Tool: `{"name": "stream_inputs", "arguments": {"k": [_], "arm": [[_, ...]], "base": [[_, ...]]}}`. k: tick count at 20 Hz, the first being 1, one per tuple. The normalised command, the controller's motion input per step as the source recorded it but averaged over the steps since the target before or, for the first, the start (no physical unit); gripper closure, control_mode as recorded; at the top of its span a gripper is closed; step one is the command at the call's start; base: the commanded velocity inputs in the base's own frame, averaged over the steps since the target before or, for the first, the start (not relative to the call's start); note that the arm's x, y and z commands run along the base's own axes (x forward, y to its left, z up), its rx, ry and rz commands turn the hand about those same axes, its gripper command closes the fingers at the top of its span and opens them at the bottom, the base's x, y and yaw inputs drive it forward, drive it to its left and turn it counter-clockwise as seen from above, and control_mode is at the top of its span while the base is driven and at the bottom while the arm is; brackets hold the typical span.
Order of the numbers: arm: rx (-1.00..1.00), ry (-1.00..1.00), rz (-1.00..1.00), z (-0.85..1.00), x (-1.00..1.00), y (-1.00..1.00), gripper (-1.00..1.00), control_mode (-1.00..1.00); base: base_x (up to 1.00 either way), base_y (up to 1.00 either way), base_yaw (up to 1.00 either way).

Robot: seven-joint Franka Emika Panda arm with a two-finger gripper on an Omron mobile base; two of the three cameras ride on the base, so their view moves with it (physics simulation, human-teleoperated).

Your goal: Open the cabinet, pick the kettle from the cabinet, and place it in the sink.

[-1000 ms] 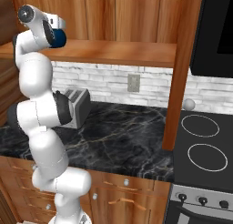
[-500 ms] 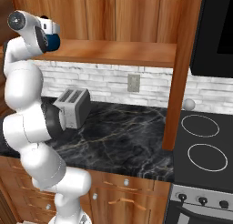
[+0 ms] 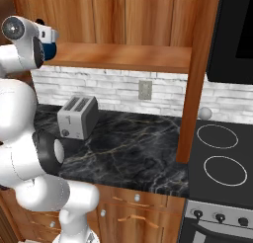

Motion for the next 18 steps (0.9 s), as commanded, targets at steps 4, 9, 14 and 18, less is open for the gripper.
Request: {"name": "stream_inputs", "arguments": {"k": [4,9,14,18], "arm": [[0.0,0.0,0.2,0.09,-0.6,-0.28,1.0,-1.0],[0.0,-0.01,0.26,0.08,-0.61,-0.34,1.0,-1.0],[0.0,-0.05,0.25,0.03,-0.65,-0.35,1.0,-1.0],[0.0,-0.05,0.28,0.0,-0.63,-0.29,1.0,-1.0]], "base": [[0.0,0.0,0.0],[0.0,0.0,0.0],[0.0,0.0,0.0],[0.0,0.0,0.0]]}}
